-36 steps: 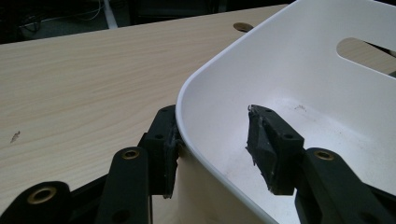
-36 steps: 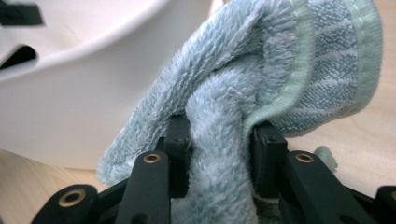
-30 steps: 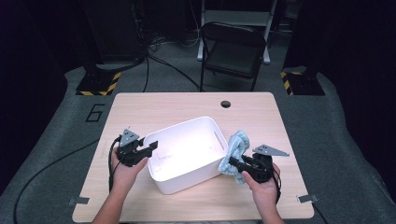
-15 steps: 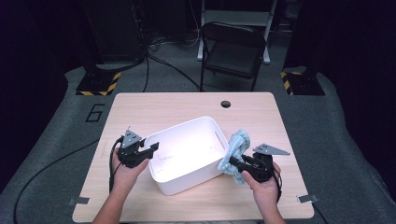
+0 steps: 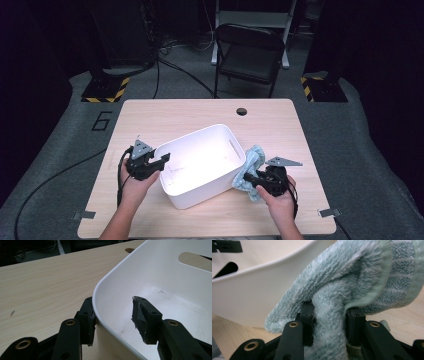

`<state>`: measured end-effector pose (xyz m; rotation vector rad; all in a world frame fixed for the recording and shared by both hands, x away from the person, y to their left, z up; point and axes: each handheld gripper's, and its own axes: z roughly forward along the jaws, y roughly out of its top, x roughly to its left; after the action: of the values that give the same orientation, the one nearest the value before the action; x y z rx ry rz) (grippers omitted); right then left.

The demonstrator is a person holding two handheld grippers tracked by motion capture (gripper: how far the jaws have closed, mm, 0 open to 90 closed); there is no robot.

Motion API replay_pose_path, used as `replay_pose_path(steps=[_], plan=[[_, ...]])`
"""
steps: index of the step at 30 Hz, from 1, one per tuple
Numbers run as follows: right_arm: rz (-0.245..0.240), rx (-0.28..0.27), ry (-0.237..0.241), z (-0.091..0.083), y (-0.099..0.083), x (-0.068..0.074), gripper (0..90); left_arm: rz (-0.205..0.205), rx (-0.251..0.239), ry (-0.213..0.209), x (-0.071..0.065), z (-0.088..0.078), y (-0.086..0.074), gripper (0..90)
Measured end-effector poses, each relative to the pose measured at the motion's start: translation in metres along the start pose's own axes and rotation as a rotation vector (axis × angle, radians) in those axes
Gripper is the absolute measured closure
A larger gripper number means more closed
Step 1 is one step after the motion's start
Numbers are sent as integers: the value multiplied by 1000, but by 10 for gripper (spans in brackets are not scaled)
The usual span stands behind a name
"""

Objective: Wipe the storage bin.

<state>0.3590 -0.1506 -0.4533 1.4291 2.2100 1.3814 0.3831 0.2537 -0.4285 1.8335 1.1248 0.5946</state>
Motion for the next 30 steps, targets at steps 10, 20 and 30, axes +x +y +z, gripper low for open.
replay_pose_path(steps=[10,20,30], plan=[[52,134,-10,28,-18,-17,644,25,9,11,-4,-2,2,533],[46,179,-24,39,-25,-23,637,-13,77,-75,7,-9,7,546],[69,172,-26,36,-26,-25,626,42,159,-179,17,-13,14,562]])
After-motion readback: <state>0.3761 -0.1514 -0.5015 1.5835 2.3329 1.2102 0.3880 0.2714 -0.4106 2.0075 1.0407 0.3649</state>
